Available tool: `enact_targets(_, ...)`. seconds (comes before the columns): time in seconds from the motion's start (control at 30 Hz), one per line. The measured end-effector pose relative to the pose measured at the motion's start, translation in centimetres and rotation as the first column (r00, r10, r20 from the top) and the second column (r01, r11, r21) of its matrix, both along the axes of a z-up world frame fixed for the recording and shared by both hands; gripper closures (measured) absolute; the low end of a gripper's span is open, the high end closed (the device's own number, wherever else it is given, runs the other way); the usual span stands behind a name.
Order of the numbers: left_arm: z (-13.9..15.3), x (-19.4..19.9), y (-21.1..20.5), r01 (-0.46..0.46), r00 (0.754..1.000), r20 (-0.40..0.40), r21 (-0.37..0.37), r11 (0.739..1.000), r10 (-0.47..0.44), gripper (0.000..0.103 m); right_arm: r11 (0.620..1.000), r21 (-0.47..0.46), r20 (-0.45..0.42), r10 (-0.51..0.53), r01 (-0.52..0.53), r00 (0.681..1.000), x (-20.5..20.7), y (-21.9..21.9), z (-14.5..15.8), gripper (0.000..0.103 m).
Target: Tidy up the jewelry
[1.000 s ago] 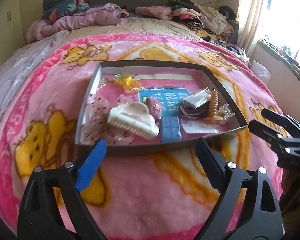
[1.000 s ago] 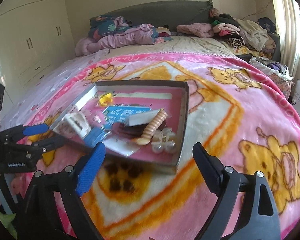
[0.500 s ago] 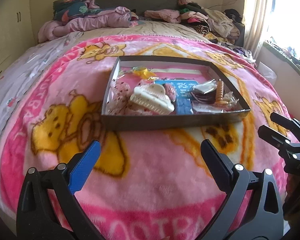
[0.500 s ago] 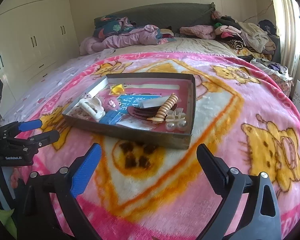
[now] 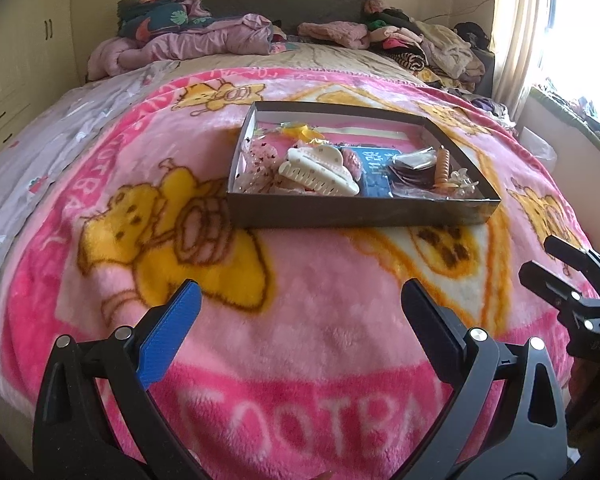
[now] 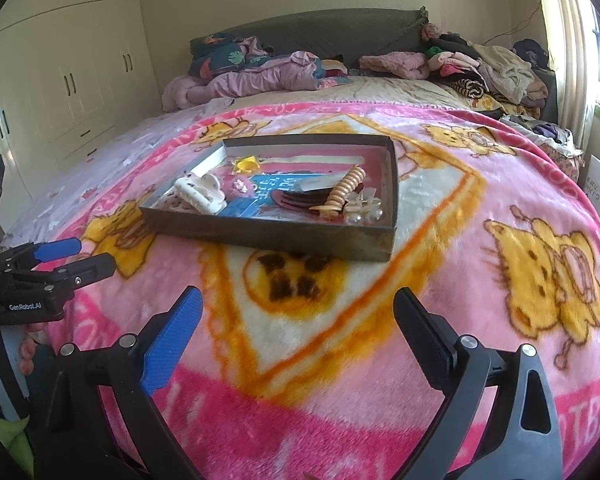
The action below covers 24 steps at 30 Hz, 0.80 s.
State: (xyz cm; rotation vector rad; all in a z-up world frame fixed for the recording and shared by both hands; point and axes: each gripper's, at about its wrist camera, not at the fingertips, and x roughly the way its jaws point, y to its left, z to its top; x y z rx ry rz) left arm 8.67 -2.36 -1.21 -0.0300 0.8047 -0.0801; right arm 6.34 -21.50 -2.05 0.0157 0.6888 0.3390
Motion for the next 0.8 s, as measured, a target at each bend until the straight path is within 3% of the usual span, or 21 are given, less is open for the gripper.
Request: enact_targets(0.8,0.2,-2.3,0.9,-0.014,1.000,0.015,-0.011,1.000,0.015,0.011,1.000,0.000,-0.015,0.024,-0.024,1.000,-2.0,1.3,-0.5,0.009)
